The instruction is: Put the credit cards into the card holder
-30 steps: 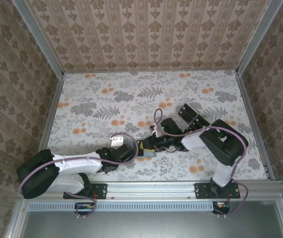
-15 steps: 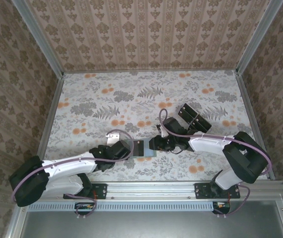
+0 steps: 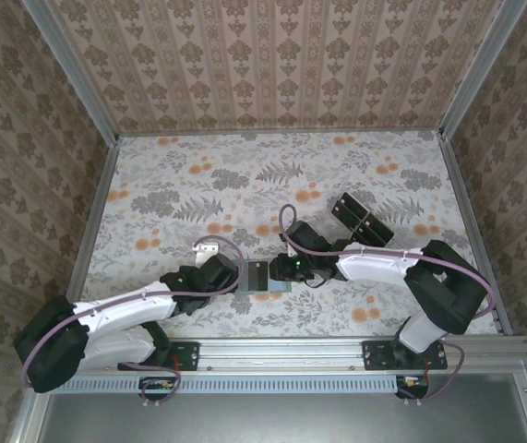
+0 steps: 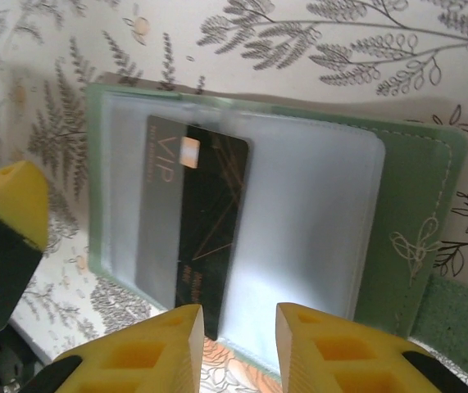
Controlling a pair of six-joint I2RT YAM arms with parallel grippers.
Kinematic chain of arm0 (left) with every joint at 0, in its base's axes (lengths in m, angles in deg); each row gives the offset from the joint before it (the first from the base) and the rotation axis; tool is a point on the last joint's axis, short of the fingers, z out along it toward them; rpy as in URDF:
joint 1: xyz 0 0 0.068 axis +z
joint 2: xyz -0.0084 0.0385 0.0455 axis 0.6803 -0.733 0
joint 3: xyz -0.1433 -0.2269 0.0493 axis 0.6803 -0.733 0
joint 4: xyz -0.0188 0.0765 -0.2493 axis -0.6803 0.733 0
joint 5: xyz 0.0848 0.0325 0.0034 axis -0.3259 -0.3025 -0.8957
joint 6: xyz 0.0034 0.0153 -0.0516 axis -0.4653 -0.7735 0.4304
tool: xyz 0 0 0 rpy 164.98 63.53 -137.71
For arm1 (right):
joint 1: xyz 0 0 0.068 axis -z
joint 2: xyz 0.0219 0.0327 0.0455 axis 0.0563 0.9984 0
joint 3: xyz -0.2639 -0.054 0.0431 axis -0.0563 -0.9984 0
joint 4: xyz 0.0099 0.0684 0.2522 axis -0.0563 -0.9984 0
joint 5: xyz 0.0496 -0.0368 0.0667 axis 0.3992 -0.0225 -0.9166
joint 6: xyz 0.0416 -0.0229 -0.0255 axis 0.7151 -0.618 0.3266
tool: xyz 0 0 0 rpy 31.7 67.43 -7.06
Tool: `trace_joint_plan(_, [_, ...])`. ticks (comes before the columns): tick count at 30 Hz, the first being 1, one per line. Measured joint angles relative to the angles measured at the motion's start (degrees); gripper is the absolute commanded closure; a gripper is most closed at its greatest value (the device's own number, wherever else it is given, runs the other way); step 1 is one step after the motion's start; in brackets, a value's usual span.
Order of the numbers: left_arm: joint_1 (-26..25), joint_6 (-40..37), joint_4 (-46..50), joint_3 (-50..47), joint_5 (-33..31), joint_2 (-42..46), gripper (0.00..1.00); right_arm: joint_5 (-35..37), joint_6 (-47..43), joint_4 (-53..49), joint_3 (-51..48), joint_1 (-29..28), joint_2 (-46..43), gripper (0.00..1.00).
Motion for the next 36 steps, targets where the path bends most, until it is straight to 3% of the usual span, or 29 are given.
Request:
trace_joint_plan(22, [0.0, 0.1, -5.4, -2.8, 1.6, -4.9, 0.00, -0.8, 1.8, 3.3, 3.6, -0.9, 7.5, 0.76])
trace_joint_plan(36, [0.0, 0.5, -7.8, -2.9, 1.7, -6.4, 0.00, -1.8, 2.2, 4.2, 6.0, -1.7, 9.4, 0.92])
